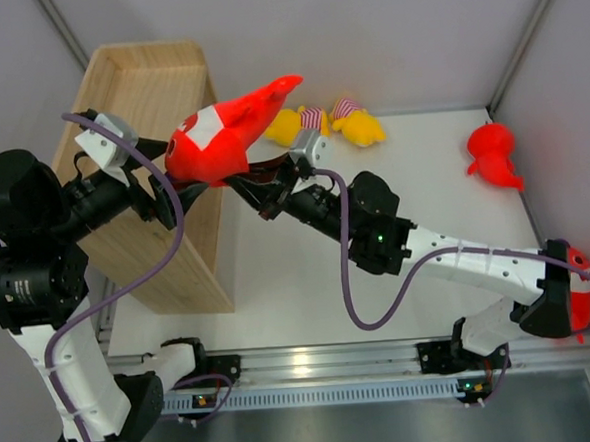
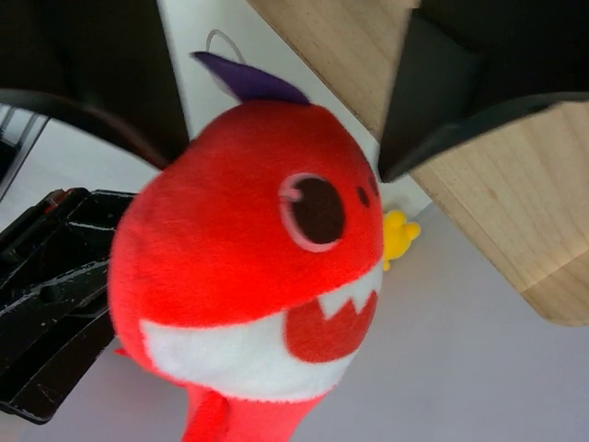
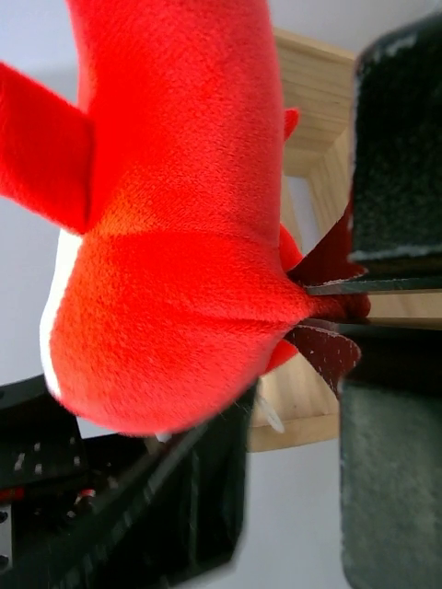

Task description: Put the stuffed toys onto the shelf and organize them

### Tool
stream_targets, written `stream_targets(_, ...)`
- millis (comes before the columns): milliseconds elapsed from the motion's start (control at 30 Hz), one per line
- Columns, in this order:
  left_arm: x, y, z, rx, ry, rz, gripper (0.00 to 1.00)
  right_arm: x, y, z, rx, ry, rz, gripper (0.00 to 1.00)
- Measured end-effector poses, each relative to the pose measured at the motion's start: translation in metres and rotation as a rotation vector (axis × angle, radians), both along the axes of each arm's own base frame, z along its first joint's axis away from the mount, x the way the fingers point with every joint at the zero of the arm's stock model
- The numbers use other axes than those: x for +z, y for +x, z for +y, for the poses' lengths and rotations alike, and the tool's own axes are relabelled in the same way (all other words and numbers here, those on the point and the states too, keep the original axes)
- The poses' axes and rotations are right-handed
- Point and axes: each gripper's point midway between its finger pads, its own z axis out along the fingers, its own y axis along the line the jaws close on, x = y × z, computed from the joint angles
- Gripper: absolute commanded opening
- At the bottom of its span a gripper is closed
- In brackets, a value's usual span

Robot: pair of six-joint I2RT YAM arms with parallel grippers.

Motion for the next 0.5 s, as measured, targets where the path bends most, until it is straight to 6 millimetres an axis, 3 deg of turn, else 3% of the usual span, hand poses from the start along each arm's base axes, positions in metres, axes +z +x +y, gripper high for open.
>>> stream_targets(67, 0.001, -0.002, -0.002, -0.017, -0.002, -0.003, 0.31, 0.001, -0.004, 0.002, 0.022, -0.019, -0.009, 0.01)
stream_targets(100, 0.001, -0.004, -0.004, -0.028, -0.004, -0.005, 0.00, 0.001, -0.006, 0.005, 0.035, -0.031, -0.016, 0.12)
stream_targets(133, 0.002, -0.006, -0.004, -0.033, -0.001, -0.012, 0.00, 0.002, -0.008, 0.006, 0.046, -0.041, -0.022, 0.18)
stream_targets(233, 0.002, -0.014, -0.003, -0.029, 0.021, -0.049, 0.00, -0.005, -0.013, 0.008, 0.072, -0.095, -0.046, 0.53)
stream_targets(267, 0.002, -0.015, -0.002, -0.022, 0.031, -0.063, 0.00, -0.008, -0.016, 0.007, 0.080, -0.116, -0.050, 0.71)
stream_targets(367, -0.001, -0.016, 0.001, -0.011, 0.061, -0.090, 0.00, -0.019, -0.025, -0.004, 0.097, -0.214, -0.066, 0.94)
stream_targets(500, -0.011, 0.000, 0.006, 0.000, 0.119, -0.115, 0.00, -0.017, -0.034, -0.049, 0.058, -0.299, -0.051, 1.00)
